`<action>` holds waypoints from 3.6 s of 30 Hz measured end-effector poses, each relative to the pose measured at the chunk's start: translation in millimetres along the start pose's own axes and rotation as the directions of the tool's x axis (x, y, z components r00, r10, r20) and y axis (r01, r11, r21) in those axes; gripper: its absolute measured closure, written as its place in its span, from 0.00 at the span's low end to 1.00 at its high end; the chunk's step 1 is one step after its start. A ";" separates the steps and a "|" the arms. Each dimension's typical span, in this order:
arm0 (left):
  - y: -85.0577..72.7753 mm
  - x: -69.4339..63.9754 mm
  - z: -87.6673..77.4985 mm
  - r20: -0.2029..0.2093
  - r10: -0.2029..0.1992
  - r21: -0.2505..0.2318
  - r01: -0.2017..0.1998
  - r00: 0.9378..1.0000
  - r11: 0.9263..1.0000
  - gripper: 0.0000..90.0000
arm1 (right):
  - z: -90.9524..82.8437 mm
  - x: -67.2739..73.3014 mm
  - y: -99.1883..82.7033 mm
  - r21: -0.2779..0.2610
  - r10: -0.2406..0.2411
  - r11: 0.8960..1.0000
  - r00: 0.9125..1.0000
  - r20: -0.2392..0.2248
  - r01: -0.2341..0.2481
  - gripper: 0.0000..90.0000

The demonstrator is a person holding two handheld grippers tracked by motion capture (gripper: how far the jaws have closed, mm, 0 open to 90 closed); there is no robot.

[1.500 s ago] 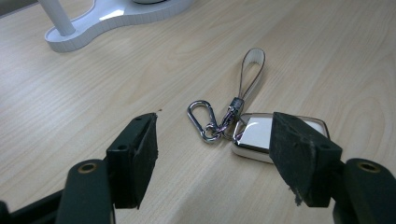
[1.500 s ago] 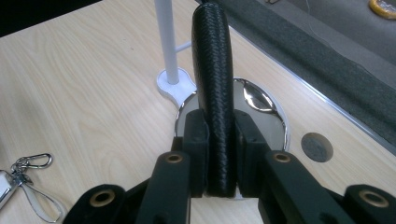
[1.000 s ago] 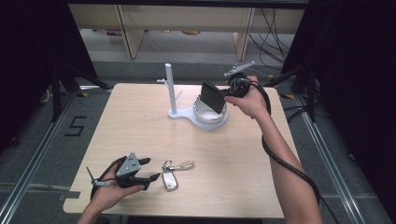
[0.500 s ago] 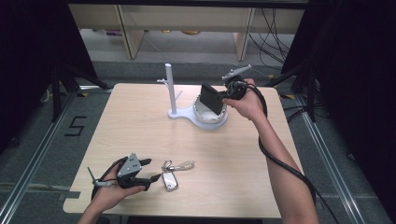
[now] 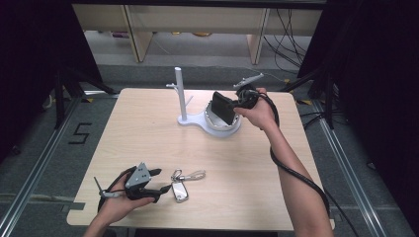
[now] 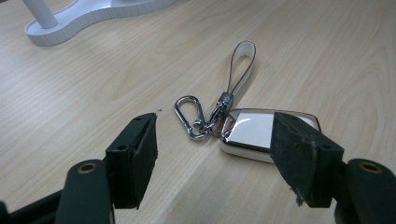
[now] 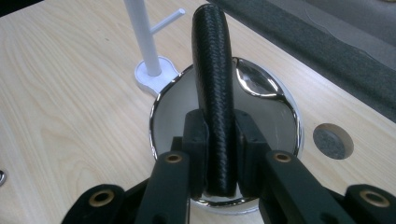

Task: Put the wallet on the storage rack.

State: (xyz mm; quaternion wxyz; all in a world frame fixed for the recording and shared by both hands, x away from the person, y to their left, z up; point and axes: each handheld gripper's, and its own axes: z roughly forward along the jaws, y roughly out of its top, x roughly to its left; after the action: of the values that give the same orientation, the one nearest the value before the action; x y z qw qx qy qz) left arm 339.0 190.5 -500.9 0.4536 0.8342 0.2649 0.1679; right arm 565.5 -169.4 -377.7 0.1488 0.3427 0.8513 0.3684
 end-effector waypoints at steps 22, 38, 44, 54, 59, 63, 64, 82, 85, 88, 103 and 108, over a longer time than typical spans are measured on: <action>0.7 -2.8 5.1 0.013 -0.006 -0.009 0.006 1.000 1.000 0.35 | -3.1 -14.3 -10.3 -0.006 0.044 0.999 0.983 0.181 -0.043 0.76; 28.0 2.1 11.6 0.026 -0.006 -0.012 0.006 1.000 1.000 0.39 | -39.7 -6.7 -30.6 -0.020 0.032 0.999 0.981 0.193 -0.028 0.87; 45.7 10.8 26.2 -0.007 -0.121 0.093 0.121 0.993 0.988 0.56 | -62.8 0.0 -51.0 0.007 0.046 0.999 0.983 0.178 -0.048 0.90; 47.6 19.8 51.1 -0.099 -0.249 0.325 0.268 0.963 0.907 0.72 | -67.4 3.4 -83.4 0.058 0.052 0.996 0.988 0.144 -0.061 0.89; 49.5 25.7 61.8 -0.137 -0.296 0.351 0.325 0.945 0.878 0.69 | -66.3 9.2 -84.7 0.051 0.094 0.994 0.988 0.120 -0.100 0.88; 55.0 23.7 63.6 -0.110 -0.340 0.351 0.356 0.934 0.866 0.66 | -66.3 11.0 -83.0 0.060 0.089 0.994 0.990 0.110 -0.096 0.88; 55.8 22.5 63.7 -0.119 -0.334 0.344 0.354 0.935 0.870 0.66 | -64.5 9.9 -83.4 0.045 0.067 0.996 0.991 0.112 -0.072 0.88; 74.8 23.5 73.9 -0.166 -0.282 0.580 0.325 0.945 0.747 0.71 | -62.8 13.5 -84.2 0.068 0.081 0.994 0.992 0.094 -0.088 0.88; 80.0 22.6 78.5 -0.177 -0.273 0.629 0.322 0.945 0.707 0.71 | -62.5 12.5 -84.9 0.069 0.071 0.995 0.993 0.092 -0.077 0.87; 82.9 22.7 83.8 -0.179 -0.258 0.655 0.310 0.949 0.689 0.72 | -59.0 12.1 -87.0 0.034 0.065 0.997 0.993 0.096 -0.068 0.87; 93.0 18.8 92.4 -0.188 -0.269 0.685 0.323 0.944 0.653 0.70 | -61.2 13.3 -87.5 0.063 0.059 0.996 0.995 0.084 -0.064 0.86; 92.8 19.0 92.7 -0.181 -0.266 0.696 0.315 0.947 0.645 0.69 | -62.6 13.7 -87.2 0.070 0.065 0.995 0.994 0.085 -0.071 0.86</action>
State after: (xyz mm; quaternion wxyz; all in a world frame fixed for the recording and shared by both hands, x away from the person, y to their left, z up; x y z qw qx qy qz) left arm 429.4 98.3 -471.0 0.1048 0.8852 0.4533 0.0023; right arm 482.7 -235.8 -398.5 0.1585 0.3917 0.8450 0.3277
